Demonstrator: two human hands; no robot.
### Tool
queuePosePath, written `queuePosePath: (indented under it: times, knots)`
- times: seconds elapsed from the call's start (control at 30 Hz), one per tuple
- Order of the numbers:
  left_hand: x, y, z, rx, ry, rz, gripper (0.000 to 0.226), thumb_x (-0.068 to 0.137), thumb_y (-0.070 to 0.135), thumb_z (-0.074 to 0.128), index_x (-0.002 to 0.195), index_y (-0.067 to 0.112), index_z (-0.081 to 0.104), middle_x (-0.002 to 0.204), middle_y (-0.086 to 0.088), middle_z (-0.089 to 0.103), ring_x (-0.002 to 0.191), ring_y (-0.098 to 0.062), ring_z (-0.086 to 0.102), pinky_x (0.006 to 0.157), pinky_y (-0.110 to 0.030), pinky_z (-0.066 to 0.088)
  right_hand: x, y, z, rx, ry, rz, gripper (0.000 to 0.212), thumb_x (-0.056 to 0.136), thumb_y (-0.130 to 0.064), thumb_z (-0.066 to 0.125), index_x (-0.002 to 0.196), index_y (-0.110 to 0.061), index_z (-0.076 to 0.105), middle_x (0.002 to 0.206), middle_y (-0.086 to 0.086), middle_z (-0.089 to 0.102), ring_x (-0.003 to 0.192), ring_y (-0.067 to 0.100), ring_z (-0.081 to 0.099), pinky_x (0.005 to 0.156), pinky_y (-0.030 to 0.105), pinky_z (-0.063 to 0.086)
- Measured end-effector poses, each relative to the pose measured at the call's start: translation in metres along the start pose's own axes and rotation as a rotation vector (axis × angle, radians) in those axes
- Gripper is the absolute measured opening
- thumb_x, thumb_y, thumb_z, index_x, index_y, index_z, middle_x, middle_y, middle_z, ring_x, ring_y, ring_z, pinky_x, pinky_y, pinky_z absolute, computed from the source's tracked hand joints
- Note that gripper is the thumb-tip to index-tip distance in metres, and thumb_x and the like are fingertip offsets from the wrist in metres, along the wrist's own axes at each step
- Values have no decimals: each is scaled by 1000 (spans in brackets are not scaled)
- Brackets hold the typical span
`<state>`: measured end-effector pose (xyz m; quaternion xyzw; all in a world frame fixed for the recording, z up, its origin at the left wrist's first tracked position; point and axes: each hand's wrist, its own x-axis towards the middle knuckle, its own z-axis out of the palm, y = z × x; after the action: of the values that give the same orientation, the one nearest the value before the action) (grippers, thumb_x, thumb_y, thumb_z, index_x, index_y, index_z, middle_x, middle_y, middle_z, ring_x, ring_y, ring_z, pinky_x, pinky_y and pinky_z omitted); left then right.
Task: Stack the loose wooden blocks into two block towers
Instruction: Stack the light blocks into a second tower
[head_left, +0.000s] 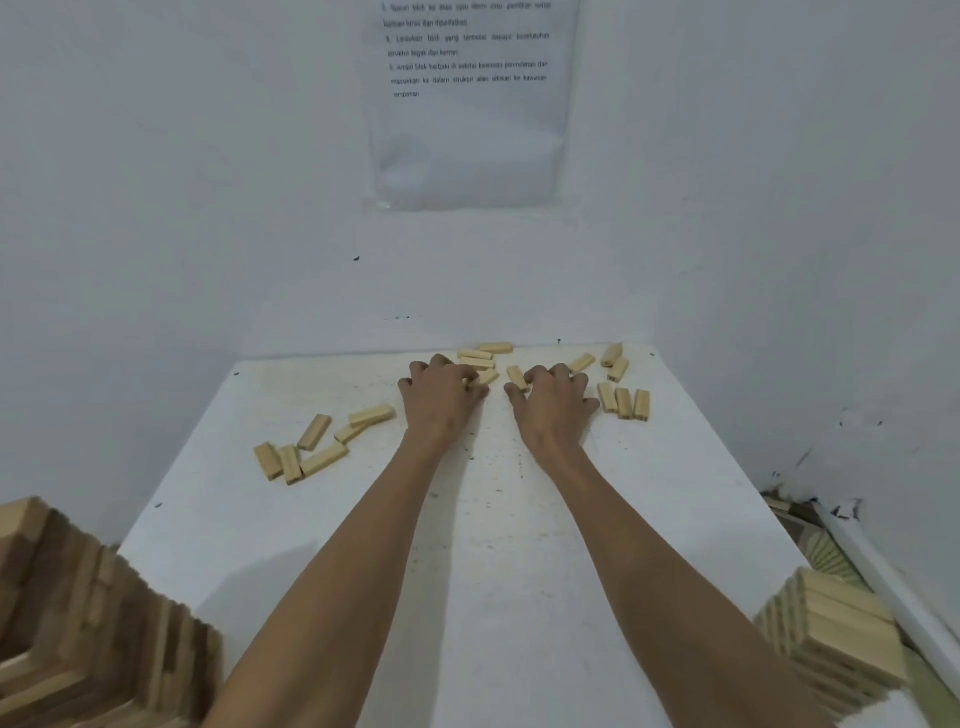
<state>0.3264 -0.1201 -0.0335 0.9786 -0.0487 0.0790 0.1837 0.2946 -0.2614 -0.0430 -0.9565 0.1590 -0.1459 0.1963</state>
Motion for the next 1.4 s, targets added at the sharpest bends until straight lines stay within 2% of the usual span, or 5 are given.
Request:
queuePosePath:
  times: [0.23,0.73,1.0,1.2,1.4]
  knots:
    - [-15,3,0,-173,48,-5,24,91,32,71,104,13,77,113,-4,67,117,-29,50,80,-32,46,-23,4,-6,66,32,39,27,100,-41,56,109,-19,68,107,2,66,113,28,48,81,41,31]
    - [-194,-29,-44,-277,22,56,8,84,21,74,89,15,76,105,4,66,95,-14,58,77,-26,43,-202,48,-79,68,-145,-189,20,98,-40,56,111,-30,68,107,-11,62,110,19,47,80,36,31]
    - [-256,-36,-52,-470,-126,303,24,85,28,82,108,21,79,118,17,67,108,-2,64,93,-14,47,-232,76,-103,113,-333,-464,27,105,-36,52,129,-34,63,120,-17,56,114,12,45,91,37,42]
    - [-263,-26,-49,-596,-238,352,32,80,45,76,106,27,77,129,21,64,121,-3,61,98,-34,54,-227,76,-99,149,-348,-506,30,104,-36,54,133,-34,62,120,-18,58,114,11,47,90,35,43]
    - [-267,-24,-44,-600,-173,367,29,73,41,90,96,31,76,140,15,42,133,-10,47,100,-11,41,-220,78,-99,103,-427,-584,44,105,-32,51,149,-37,46,124,-16,52,117,13,42,93,38,43]
